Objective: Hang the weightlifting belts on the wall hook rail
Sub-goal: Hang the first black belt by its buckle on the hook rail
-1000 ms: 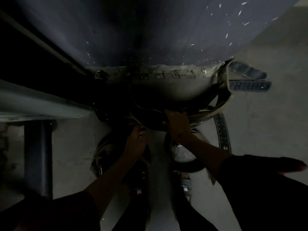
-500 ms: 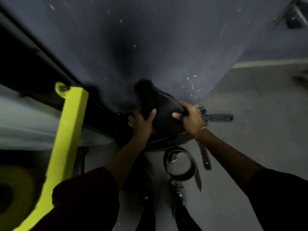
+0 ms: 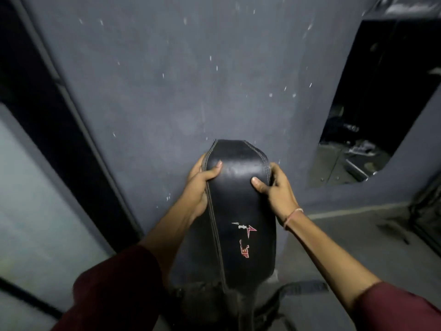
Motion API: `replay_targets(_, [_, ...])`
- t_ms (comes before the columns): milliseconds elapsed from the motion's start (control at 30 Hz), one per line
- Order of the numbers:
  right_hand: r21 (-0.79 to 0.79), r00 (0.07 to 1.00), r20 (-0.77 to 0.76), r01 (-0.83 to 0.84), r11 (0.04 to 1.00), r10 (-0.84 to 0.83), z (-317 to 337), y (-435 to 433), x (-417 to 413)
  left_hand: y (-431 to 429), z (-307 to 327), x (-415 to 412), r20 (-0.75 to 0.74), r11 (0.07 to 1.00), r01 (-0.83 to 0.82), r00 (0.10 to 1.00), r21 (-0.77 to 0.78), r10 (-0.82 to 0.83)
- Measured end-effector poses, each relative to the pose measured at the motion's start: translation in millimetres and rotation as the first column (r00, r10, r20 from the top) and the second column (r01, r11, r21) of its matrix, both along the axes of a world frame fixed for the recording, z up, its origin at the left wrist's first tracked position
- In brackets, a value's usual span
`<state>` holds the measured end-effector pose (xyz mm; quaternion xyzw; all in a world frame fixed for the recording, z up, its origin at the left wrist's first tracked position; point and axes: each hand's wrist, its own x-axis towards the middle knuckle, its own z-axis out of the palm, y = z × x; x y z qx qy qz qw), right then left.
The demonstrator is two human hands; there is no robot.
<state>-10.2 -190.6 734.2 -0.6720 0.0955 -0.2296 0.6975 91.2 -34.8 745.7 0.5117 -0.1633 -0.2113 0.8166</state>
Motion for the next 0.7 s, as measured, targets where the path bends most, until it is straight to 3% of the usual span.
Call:
replay_targets(300, [0.027,0.963,0.264,-0.066,0.997,0.057,145.3,-20.6,-22.3,-16.8,159.1,-29.4,0.276,0.997,0.07,0.959,-0.013,-0.063])
replay_targets(467, [0.039,0.926,0.369,-0.099,0.994,0.078,197.9,-29.0,-25.5,-43.3,210.4,-57.1,0.319,0.979,-0.177,0.926,-0.103,0.201])
replay_targets(700, [-0.109,0.925,0.352,-0.113,0.988,0.145,255.6,-49.7,-31.7,-58.5,241.2,-70.4,0.381,0.931,-0.254,0.859,-0.263,0.342])
